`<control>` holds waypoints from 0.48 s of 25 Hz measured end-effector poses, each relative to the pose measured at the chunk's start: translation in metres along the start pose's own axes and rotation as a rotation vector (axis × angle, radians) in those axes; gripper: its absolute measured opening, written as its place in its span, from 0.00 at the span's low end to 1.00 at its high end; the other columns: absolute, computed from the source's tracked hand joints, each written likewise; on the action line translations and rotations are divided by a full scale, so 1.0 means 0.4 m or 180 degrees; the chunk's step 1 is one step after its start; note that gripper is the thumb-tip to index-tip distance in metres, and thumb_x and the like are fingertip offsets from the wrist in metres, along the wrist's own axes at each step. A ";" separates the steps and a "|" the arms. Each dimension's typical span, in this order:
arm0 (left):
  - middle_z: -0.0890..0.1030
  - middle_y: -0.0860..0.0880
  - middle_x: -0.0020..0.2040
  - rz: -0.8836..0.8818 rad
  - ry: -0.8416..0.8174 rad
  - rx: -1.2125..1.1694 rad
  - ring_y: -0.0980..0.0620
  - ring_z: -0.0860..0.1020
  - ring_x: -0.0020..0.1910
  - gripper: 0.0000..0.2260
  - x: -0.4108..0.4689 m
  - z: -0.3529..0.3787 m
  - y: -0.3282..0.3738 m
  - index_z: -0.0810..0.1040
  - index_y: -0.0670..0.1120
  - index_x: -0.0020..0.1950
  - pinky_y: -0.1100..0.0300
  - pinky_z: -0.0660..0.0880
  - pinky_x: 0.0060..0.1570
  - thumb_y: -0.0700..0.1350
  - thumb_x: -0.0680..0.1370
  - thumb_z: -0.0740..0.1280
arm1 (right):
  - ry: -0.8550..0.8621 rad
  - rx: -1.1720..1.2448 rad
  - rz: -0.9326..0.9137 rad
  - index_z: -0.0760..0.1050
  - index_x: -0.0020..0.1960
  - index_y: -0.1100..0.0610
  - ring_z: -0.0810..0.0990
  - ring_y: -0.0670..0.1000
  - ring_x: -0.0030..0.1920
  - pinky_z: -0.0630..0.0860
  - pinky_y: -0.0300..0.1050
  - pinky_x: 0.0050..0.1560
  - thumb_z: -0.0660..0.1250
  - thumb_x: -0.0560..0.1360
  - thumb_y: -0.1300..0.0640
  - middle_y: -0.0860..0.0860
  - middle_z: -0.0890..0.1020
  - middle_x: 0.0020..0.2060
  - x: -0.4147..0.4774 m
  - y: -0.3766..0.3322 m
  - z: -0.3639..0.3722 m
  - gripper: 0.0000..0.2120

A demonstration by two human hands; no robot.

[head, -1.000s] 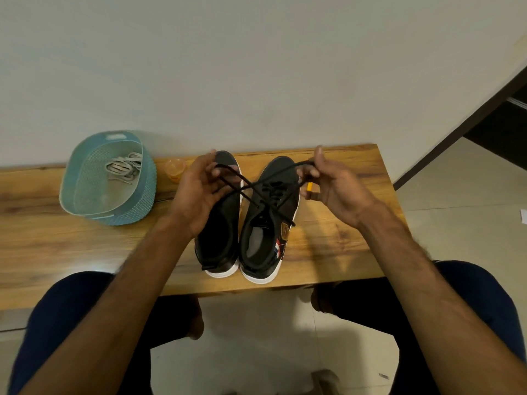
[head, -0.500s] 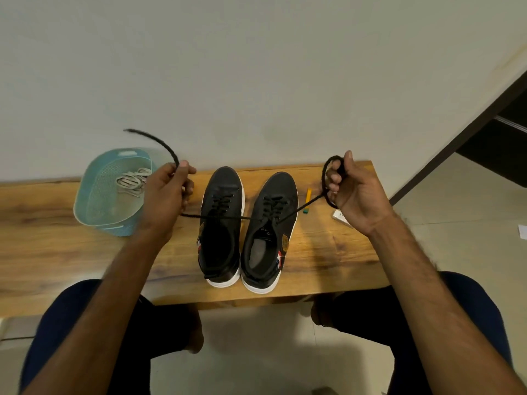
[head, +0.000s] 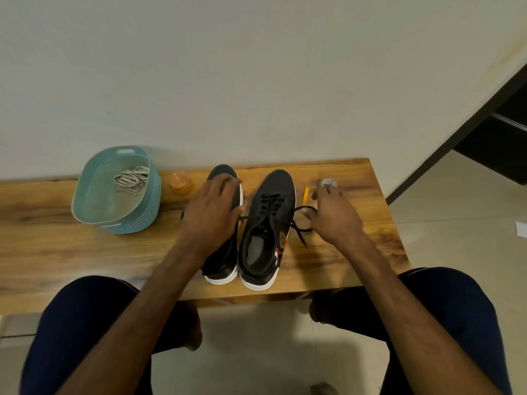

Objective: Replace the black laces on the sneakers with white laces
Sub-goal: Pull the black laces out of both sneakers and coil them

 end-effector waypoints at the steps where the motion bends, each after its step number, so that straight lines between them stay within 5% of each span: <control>1: 0.72 0.47 0.67 0.0233 -0.0202 -0.0144 0.47 0.73 0.62 0.23 -0.002 0.027 0.035 0.69 0.47 0.71 0.52 0.75 0.56 0.53 0.78 0.67 | 0.0033 0.0243 -0.0095 0.71 0.65 0.56 0.74 0.57 0.62 0.76 0.56 0.57 0.68 0.76 0.42 0.55 0.77 0.61 -0.008 -0.029 0.006 0.24; 4: 0.73 0.50 0.63 0.0342 -0.0817 -0.0339 0.50 0.76 0.56 0.21 -0.007 0.107 0.080 0.69 0.48 0.69 0.58 0.75 0.45 0.53 0.79 0.65 | -0.0386 0.0626 -0.0262 0.70 0.53 0.51 0.77 0.51 0.49 0.78 0.53 0.48 0.71 0.71 0.36 0.48 0.78 0.47 -0.043 -0.107 0.060 0.22; 8: 0.74 0.48 0.60 0.0024 -0.0598 -0.0564 0.51 0.77 0.43 0.13 -0.002 0.111 0.069 0.71 0.46 0.65 0.60 0.72 0.39 0.44 0.81 0.63 | -0.0406 0.0076 -0.0354 0.70 0.54 0.52 0.78 0.50 0.46 0.78 0.51 0.44 0.71 0.72 0.39 0.48 0.79 0.45 -0.058 -0.117 0.082 0.21; 12: 0.73 0.47 0.61 -0.0038 -0.0584 -0.0589 0.53 0.74 0.39 0.17 -0.012 0.116 0.078 0.68 0.49 0.70 0.61 0.71 0.37 0.42 0.81 0.61 | -0.0518 0.0251 -0.0144 0.74 0.48 0.50 0.78 0.48 0.43 0.78 0.49 0.42 0.71 0.72 0.43 0.46 0.79 0.41 -0.049 -0.079 0.064 0.12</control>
Point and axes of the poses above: each hand's wrist, its own x-axis towards the middle knuckle, its own z-axis out of the palm, y = z × x, the point moved 4 cm from there along x, towards the middle knuckle
